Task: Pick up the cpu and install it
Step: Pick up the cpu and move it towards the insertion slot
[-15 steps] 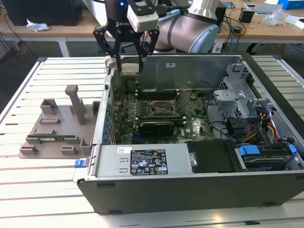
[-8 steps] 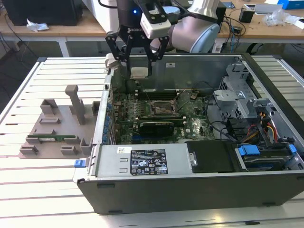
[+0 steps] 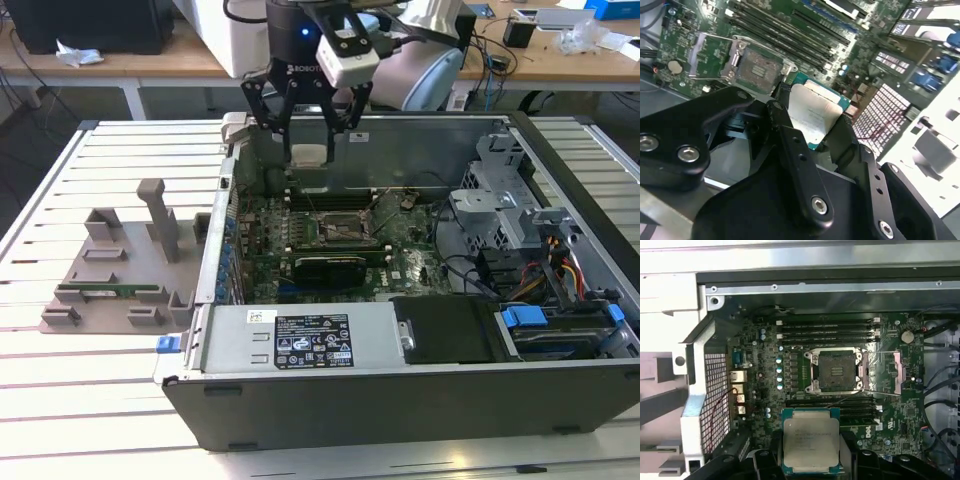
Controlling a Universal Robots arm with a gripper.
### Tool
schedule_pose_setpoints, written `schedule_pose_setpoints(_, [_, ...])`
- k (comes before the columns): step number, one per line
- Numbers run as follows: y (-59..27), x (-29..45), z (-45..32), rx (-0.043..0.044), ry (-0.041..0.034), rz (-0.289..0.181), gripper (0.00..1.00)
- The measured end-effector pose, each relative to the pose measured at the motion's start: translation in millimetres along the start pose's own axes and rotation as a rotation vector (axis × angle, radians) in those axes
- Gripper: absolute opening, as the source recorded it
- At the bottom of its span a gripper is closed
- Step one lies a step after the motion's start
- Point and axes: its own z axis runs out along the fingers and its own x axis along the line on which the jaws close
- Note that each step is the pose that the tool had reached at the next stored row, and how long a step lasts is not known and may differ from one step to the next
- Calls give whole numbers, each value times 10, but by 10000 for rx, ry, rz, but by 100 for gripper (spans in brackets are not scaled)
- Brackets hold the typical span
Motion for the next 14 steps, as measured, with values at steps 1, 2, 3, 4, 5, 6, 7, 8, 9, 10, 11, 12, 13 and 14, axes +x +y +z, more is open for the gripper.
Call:
schedule_pose_setpoints(1, [7,-19,8,1,1,0,54])
schedule_pose_setpoints(2, [17,-52,22,2,2,1,54])
schedule_pose_setpoints(3, [28,-87,37,1,2,0,54])
schedule_pose_setpoints(4, [37,-116,50,0,1,-1,54])
schedule_pose_setpoints(5, [43,-135,58,0,2,0,54])
schedule_pose_setpoints(6, [47,-149,64,1,2,1,54])
schedule_pose_setpoints(7, [55,-172,75,0,2,0,54])
schedule_pose_setpoints(8, [60,-187,81,0,2,0,54])
schedule_pose_setpoints(9, [64,-200,86,1,2,0,54])
schedule_pose_setpoints(10, [70,-220,94,1,3,-1,54])
schedule_pose_setpoints(11, [78,-244,104,2,2,-2,54])
schedule_pose_setpoints(12, [88,-270,116,1,2,0,54])
schedule_pose_setpoints(13, [94,-286,123,2,1,0,54])
schedule_pose_setpoints(14, [105,-309,134,1,2,0,54])
